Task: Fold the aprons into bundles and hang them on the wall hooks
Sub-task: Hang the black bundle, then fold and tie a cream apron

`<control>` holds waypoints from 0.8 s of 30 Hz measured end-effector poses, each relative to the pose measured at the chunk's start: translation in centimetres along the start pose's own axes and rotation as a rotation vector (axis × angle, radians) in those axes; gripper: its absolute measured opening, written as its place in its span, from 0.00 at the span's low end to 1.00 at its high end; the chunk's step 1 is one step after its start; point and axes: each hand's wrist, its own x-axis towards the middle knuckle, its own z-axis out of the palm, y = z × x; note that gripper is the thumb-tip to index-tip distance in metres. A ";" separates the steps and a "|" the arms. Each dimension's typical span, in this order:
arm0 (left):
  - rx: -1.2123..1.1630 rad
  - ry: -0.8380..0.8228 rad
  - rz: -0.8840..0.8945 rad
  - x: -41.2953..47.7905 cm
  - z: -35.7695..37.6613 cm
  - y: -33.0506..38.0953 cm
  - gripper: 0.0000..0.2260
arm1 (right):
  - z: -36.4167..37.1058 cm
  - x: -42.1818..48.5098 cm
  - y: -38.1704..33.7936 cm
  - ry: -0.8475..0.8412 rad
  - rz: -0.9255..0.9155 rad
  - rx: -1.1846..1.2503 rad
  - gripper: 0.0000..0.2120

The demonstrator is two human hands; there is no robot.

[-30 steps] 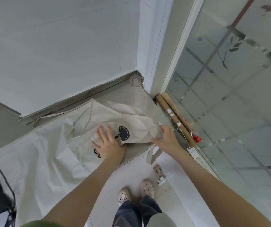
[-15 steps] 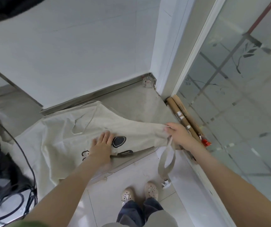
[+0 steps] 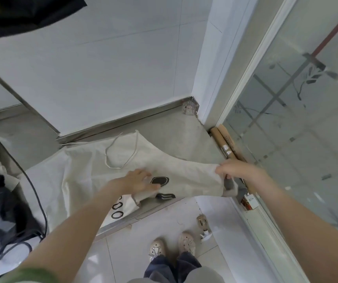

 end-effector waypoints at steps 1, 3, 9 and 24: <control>-0.059 0.036 0.013 0.2 -0.4 -0.1 0.41 | 0.4 0.1 -0.3 -0.008 -0.034 -0.051 0.13; -0.126 0.138 0.024 0.8 -1.1 -0.6 0.39 | 1.6 0.5 -1.0 0.049 -0.121 -0.101 0.13; 0.009 0.525 -0.089 2.8 -3.5 -4.3 0.18 | 5.9 3.2 -6.3 0.155 -0.301 -0.187 0.17; 0.158 0.628 -0.221 6.7 -8.4 -13.1 0.17 | 6.2 9.0 -8.7 0.228 -0.343 -0.072 0.21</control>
